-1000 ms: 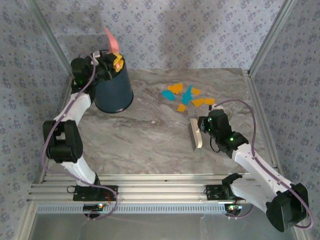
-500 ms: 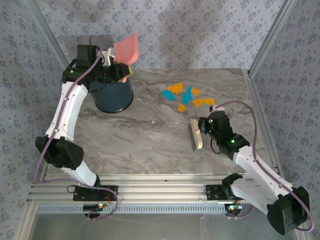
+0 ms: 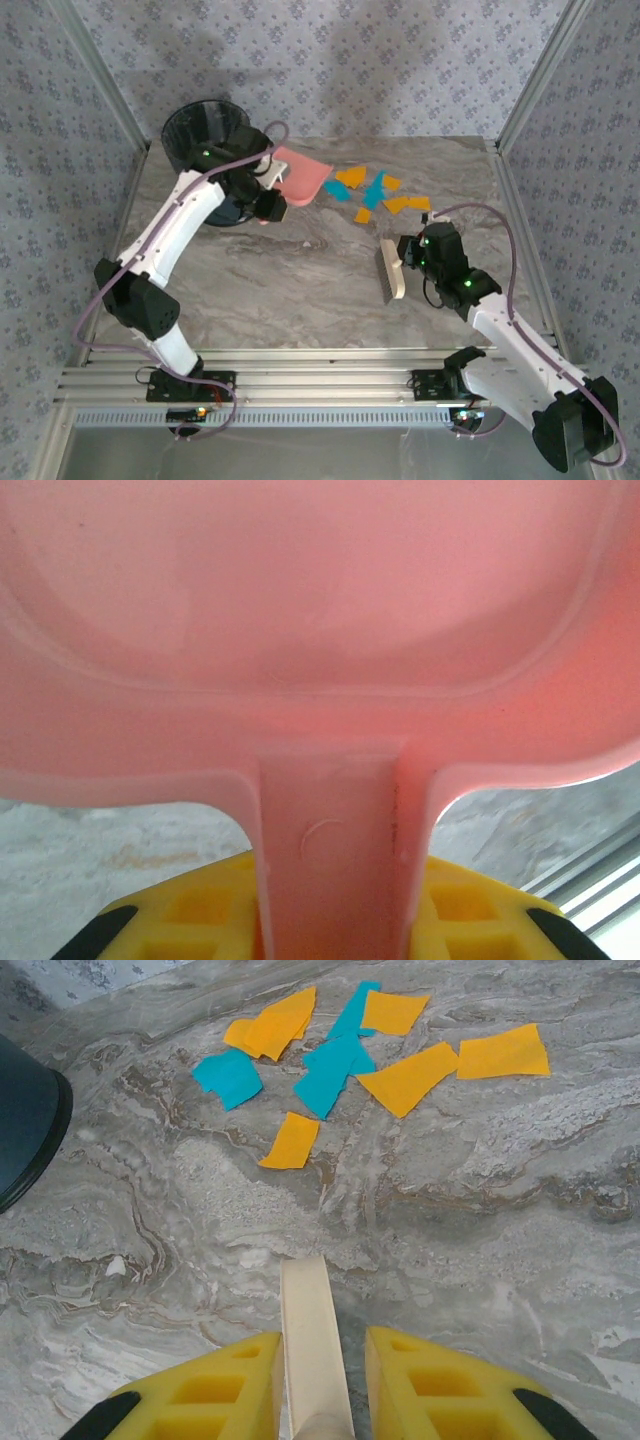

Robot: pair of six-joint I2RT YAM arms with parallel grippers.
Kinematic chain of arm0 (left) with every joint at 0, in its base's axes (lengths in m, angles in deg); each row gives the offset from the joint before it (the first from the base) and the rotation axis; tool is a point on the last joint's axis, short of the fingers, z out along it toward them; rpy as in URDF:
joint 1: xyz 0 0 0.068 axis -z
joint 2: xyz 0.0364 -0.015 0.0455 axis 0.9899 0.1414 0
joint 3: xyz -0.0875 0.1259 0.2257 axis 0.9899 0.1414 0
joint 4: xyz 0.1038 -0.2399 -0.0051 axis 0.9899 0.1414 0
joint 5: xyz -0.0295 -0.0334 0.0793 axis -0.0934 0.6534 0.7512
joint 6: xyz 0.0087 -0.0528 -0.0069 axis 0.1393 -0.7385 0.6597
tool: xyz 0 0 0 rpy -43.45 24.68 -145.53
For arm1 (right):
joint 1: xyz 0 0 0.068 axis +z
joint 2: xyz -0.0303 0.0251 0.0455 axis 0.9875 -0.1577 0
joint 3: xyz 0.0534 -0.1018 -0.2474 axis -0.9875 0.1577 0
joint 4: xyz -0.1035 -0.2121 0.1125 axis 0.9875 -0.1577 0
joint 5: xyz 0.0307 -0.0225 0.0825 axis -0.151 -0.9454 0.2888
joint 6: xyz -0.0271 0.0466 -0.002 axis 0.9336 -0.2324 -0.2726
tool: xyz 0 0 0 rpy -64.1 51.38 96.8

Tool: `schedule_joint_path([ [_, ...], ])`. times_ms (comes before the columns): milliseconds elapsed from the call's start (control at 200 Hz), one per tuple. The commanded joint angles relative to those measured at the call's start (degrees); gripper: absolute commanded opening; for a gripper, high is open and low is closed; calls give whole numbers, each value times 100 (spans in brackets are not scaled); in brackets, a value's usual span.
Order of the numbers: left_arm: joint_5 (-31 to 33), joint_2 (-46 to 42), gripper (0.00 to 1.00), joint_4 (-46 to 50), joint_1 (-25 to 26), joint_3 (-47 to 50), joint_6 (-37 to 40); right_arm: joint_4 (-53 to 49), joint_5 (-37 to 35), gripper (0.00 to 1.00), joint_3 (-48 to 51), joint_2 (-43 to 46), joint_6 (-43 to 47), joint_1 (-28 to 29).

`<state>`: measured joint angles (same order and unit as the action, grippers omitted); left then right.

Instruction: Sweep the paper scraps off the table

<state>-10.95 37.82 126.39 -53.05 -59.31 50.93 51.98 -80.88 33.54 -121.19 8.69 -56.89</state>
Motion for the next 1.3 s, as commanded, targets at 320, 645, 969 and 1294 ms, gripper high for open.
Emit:
schedule_joint_path([
  [320,708,-3,0,-162,699,1417,499,53,139,0,89,187,-108,-174],
  [645,424,523,0,-489,991,2065,448,-79,175,0,125,236,-112,-212],
  [969,291,1028,0,-757,1157,2340,493,-146,165,0,141,269,-115,-232],
  [1294,273,1171,0,-786,1199,2381,521,-159,277,0,107,401,-126,-336],
])
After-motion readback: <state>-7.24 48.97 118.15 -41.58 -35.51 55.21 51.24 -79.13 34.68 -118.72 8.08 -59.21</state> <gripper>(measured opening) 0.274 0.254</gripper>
